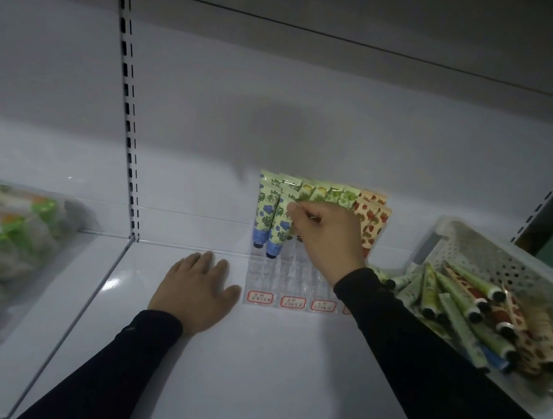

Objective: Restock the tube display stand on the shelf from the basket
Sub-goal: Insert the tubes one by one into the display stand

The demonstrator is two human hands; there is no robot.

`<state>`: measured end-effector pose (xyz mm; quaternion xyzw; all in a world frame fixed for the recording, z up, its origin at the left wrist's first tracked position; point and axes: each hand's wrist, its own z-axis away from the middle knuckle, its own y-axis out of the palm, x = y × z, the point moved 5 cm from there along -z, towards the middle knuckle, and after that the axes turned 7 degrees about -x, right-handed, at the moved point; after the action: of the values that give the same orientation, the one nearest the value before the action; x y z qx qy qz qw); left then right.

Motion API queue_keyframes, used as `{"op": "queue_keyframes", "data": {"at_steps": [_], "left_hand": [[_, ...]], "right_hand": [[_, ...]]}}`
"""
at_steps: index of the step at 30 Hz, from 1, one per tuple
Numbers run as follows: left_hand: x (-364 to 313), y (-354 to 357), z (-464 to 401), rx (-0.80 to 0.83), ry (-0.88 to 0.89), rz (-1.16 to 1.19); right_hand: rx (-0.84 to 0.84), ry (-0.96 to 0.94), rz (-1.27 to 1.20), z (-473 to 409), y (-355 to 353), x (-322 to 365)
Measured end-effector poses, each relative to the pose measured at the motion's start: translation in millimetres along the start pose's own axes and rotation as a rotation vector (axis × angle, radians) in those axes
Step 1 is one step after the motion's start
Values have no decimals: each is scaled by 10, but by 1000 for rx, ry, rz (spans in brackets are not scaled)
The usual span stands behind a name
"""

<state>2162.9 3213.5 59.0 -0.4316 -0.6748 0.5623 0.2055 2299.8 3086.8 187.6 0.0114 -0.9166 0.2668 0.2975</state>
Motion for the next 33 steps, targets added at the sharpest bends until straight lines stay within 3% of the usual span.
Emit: {"op": "queue_keyframes", "data": {"at_steps": [23,33], "left_hand": [[49,71,-51,-71,27,-18],[44,81,-57,-93,45,-13]], "right_hand": [[52,-52,-9,20,185,89],[100,17,10,-23,239,116]]}}
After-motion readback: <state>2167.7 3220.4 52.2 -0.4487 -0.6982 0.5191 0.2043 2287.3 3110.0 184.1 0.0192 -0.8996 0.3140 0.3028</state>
